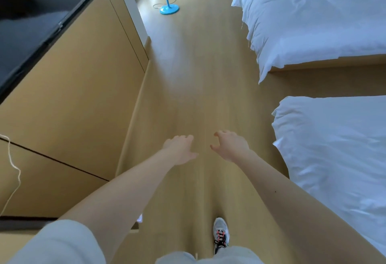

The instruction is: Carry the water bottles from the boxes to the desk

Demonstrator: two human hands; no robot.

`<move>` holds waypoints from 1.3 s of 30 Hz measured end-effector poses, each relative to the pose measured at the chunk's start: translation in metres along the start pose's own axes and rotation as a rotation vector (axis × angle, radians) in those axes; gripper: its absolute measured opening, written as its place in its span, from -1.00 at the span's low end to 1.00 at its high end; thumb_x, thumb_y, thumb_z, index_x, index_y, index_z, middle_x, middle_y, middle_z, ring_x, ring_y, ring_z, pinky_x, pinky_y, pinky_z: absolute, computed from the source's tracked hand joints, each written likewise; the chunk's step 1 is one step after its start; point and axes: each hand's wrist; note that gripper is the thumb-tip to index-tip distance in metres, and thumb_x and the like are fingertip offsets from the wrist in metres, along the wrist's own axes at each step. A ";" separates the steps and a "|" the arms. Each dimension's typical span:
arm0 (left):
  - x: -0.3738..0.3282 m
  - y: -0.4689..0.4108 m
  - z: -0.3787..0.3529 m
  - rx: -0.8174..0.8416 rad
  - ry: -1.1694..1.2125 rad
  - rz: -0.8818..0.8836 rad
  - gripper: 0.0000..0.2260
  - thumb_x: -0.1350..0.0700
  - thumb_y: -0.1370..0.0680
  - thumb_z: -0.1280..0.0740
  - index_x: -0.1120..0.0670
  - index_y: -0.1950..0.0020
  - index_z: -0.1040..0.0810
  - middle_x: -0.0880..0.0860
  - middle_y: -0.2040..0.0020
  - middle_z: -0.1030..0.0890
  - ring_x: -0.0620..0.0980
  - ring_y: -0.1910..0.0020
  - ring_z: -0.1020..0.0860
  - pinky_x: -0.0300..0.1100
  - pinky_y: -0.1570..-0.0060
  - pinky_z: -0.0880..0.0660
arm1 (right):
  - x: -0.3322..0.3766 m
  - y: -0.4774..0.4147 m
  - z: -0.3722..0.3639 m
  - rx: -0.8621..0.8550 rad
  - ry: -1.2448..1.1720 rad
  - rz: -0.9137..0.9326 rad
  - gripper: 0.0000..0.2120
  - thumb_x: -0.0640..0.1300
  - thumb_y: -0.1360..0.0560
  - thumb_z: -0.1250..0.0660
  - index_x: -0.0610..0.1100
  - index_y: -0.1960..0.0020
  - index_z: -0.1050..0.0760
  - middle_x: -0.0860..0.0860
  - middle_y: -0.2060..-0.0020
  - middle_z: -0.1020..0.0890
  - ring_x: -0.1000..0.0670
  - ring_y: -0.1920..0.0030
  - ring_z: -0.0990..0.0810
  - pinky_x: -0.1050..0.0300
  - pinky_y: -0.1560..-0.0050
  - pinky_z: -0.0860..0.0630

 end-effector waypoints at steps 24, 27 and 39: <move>0.089 -0.169 0.115 -0.086 0.047 -0.136 -0.57 -0.13 -0.61 -0.20 0.06 -0.40 -0.32 0.07 -0.33 -0.45 0.11 -0.29 -0.43 -0.03 -0.15 -0.40 | 0.035 -0.178 0.087 0.024 0.075 -0.105 -0.49 0.12 -0.61 -0.15 -0.07 -0.48 -0.25 -0.07 -0.37 -0.41 -0.11 -0.36 -0.39 -0.03 -0.24 -0.38; 0.131 -0.193 0.137 -0.129 0.075 -0.118 -0.56 -0.16 -0.60 -0.20 0.04 -0.39 -0.33 0.06 -0.33 -0.45 0.10 -0.28 -0.44 -0.03 -0.16 -0.42 | 0.060 -0.213 0.108 0.009 0.094 -0.089 -0.50 0.12 -0.61 -0.16 -0.06 -0.48 -0.25 -0.07 -0.37 -0.41 -0.11 -0.36 -0.39 -0.02 -0.23 -0.39; 0.194 -0.291 0.187 -0.096 0.070 -0.104 -0.55 -0.16 -0.60 -0.20 0.04 -0.41 -0.33 0.06 -0.34 -0.45 0.09 -0.31 -0.42 -0.04 -0.17 -0.39 | 0.090 -0.324 0.153 0.008 0.092 -0.102 -0.50 0.10 -0.61 -0.16 -0.05 -0.50 -0.24 -0.06 -0.39 -0.39 -0.11 -0.35 -0.39 -0.03 -0.20 -0.42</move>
Point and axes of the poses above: each hand's wrist, its own y-axis away from the middle knuckle, its own z-axis out of the back of the hand, x = y × z
